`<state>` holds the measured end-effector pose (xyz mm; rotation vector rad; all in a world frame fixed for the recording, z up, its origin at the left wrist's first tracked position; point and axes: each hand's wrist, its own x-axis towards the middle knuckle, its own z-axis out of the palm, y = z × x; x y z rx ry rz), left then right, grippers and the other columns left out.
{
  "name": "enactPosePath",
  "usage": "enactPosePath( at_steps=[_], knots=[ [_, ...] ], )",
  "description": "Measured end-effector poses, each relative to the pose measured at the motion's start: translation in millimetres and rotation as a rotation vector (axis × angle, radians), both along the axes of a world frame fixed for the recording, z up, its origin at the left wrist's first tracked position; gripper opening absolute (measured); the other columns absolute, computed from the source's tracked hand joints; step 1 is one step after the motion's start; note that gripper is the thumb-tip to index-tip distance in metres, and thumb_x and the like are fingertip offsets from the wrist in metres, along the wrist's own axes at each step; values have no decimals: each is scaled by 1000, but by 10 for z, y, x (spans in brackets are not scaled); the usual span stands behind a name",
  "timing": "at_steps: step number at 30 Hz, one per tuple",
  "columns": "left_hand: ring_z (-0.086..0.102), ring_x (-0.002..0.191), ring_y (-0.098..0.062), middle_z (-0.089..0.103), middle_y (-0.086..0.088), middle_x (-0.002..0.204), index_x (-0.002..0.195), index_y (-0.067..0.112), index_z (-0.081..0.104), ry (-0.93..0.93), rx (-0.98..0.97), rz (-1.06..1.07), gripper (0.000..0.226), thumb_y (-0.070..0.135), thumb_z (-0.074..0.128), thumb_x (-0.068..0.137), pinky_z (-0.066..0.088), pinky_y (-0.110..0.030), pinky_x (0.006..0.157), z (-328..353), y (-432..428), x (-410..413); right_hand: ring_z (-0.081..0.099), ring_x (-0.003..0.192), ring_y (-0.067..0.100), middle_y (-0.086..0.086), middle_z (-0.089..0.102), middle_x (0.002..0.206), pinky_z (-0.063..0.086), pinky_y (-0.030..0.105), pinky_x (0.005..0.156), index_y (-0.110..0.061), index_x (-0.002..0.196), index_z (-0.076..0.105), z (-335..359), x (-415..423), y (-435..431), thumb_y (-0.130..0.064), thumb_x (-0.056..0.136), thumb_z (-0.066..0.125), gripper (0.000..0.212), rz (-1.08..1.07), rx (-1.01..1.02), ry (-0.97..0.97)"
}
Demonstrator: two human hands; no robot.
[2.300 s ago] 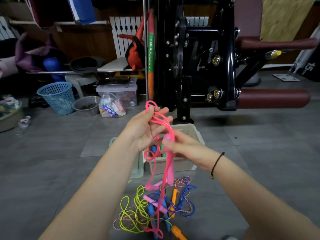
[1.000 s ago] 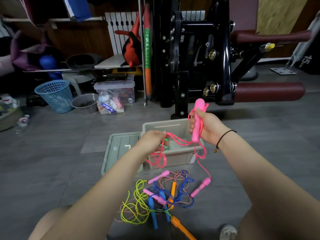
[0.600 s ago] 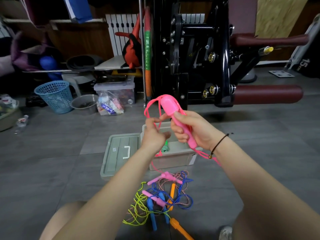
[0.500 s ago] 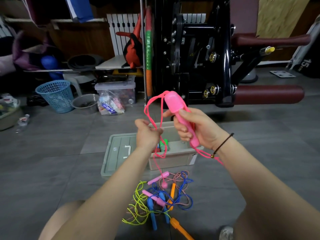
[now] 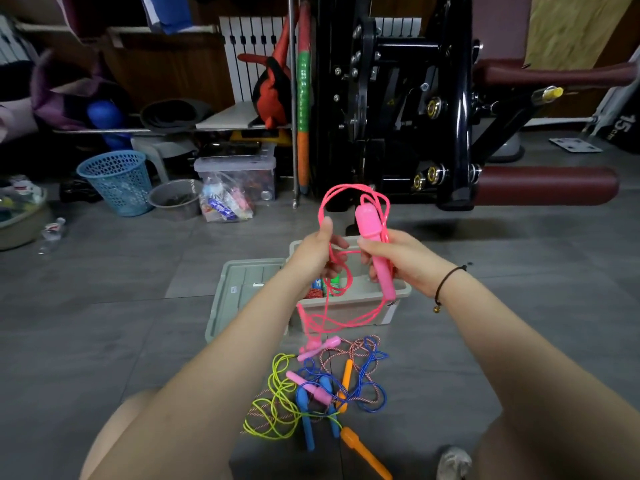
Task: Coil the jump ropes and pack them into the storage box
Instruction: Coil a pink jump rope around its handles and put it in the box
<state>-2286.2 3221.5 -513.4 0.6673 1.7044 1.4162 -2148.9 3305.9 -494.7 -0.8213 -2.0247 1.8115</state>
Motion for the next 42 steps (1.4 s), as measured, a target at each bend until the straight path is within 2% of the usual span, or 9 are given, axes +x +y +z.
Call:
enactPosePath(
  at_steps=[5, 10, 15, 18, 23, 26, 29, 33, 42],
  knots=[
    [44, 45, -9, 55, 6, 53, 82, 15, 56, -7, 279, 102, 41, 47, 35, 99, 35, -21, 46, 220, 24, 4, 60, 84, 24, 10, 63, 90, 50, 41, 89, -13, 96, 62, -129, -73, 44, -23, 88, 63, 13, 59, -36, -126],
    [47, 51, -9, 60, 2, 64, 96, 9, 61, -470, 613, 23, 42, 43, 37, 98, 39, -19, 49, 437, -116, -71, 60, 98, 12, -5, 71, 94, 39, 30, 97, -16, 93, 70, -150, -98, 48, -24, 87, 63, 12, 186, 67, -193],
    [52, 65, -13, 62, -5, 84, 110, 4, 60, -798, 783, -154, 46, 43, 44, 90, 43, -21, 58, 571, -322, -163, 60, 110, 26, 15, 64, 119, 40, 40, 106, -2, 112, 63, -203, -223, -64, -14, 86, 60, 29, 197, -49, -55],
    [55, 67, -13, 67, -5, 91, 104, 7, 65, -696, 653, 3, 34, 26, 39, 92, 46, -21, 58, 524, -329, -254, 61, 97, 35, 17, 64, 108, 49, 45, 93, 2, 112, 59, -122, -286, -140, -12, 82, 58, 33, 77, -307, 202],
    [45, 50, -12, 53, -4, 71, 76, 13, 64, -339, 16, 241, 27, 6, 42, 89, 37, -23, 51, 2, -225, -221, 68, 93, 27, 11, 64, 114, 57, 38, 82, 7, 121, 53, 37, -307, -164, -15, 82, 55, 45, 24, -553, 466],
    [57, 64, -11, 62, -1, 71, 82, 15, 62, -142, -132, -50, 29, -6, 41, 86, 39, -20, 53, -269, -302, -117, 67, 102, 28, 11, 66, 114, 56, 39, 85, 2, 115, 60, 62, -305, -153, -19, 81, 56, 40, 10, -678, 541],
    [62, 101, -14, 68, -3, 104, 100, 17, 62, 96, -215, -349, 55, -19, 35, 70, 45, -28, 75, -545, -377, -139, 61, 113, 31, 12, 64, 120, 51, 41, 94, 2, 112, 63, 47, -295, -126, -23, 83, 55, 39, 1, -710, 566],
    [56, 93, -18, 65, -3, 99, 95, 15, 66, 434, -332, -565, 31, -10, 56, 79, 47, -34, 87, -757, -507, -209, 67, 101, 28, 9, 71, 106, 53, 42, 90, -1, 92, 74, 92, -264, -104, -28, 83, 52, 36, -12, -742, 680],
    [49, 59, -9, 57, 1, 72, 77, 17, 57, 279, -282, -333, 22, 0, 50, 89, 37, -15, 49, -770, -498, -81, 65, 104, 29, 5, 71, 105, 49, 43, 97, -5, 87, 76, 183, -148, -71, -32, 83, 53, 35, -86, -716, 739]
  ],
)
